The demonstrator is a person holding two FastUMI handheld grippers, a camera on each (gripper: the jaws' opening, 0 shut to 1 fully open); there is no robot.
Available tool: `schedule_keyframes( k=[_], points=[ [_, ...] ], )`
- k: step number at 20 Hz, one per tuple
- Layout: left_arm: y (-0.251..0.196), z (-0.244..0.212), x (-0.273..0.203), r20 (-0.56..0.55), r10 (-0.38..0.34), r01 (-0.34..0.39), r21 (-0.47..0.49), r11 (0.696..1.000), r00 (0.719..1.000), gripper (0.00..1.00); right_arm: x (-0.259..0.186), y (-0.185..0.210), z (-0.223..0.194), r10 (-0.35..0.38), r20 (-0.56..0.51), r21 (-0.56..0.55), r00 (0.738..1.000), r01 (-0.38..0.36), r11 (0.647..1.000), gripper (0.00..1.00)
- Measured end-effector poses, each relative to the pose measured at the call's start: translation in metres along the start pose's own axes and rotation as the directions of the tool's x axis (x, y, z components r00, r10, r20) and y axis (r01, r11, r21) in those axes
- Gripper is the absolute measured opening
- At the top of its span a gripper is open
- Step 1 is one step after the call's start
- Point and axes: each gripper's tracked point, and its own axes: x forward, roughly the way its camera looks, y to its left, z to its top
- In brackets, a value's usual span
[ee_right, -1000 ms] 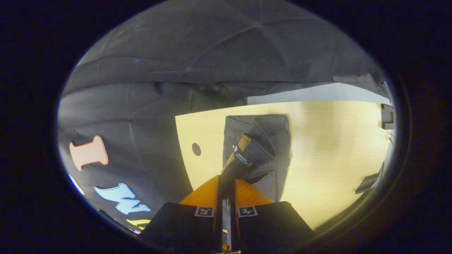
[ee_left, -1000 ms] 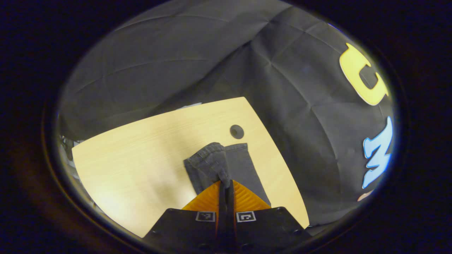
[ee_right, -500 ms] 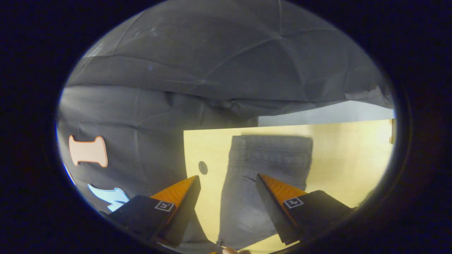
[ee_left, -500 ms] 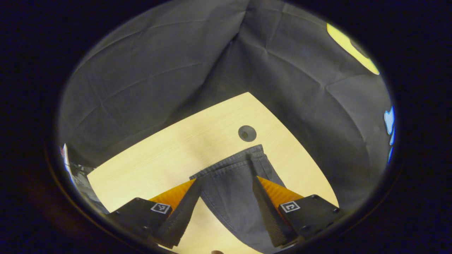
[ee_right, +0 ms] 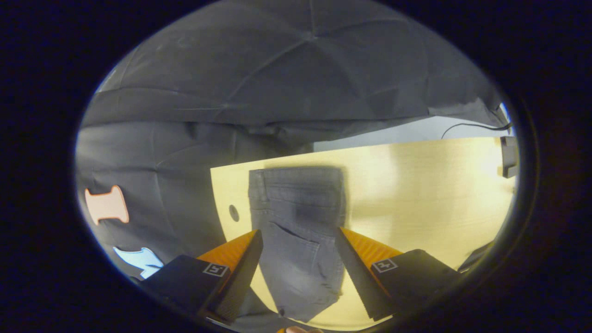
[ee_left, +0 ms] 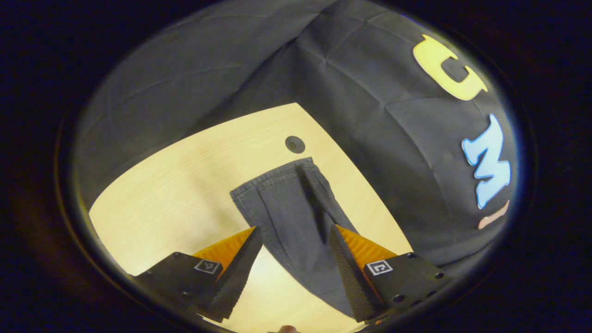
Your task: Grasp the waist and the cuffs of the jeans and fold them to make the two legs overlap; first hold the waist and fold one-third of the jeans toward the cuffs, then hold the cuffs and fold the remaining one-third in the same direction to finish folding.
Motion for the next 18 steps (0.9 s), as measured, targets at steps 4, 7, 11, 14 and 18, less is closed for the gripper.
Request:
schedule_keyframes(
  k=[4,7,11,14,18],
  points=[
    [0.047,-0.041,-0.036,0.036,0.073,-0.076,0.12,0.99,0.997,0.94,0.02,-0.01,0.003,-0.065,0.011,-0.044,0.998,0.065,0.997,0.96],
    [0.072,-0.074,-0.06,0.016,0.096,-0.097,0.097,0.99,0.995,0.99,0.046,-0.032,-0.004,-0.152,-0.005,-0.118,0.988,0.151,0.982,0.94],
    [0.099,-0.123,-0.078,-0.02,0.113,-0.113,0.037,0.993,0.993,1.0,0.047,-0.026,-0.007,-0.131,-0.032,-0.114,0.991,0.127,0.985,0.63],
    [0.114,-0.154,-0.084,-0.052,0.133,-0.133,0.001,0.991,0.99,0.98,0.045,-0.029,-0.003,-0.107,-0.033,-0.2,0.994,0.098,0.975,0.42],
    [0.109,-0.179,-0.096,-0.084,0.109,-0.113,-0.046,0.993,0.99,0.99,0.042,-0.024,0.001,-0.097,-0.033,-0.294,0.995,0.083,0.952,0.27]
  ],
)
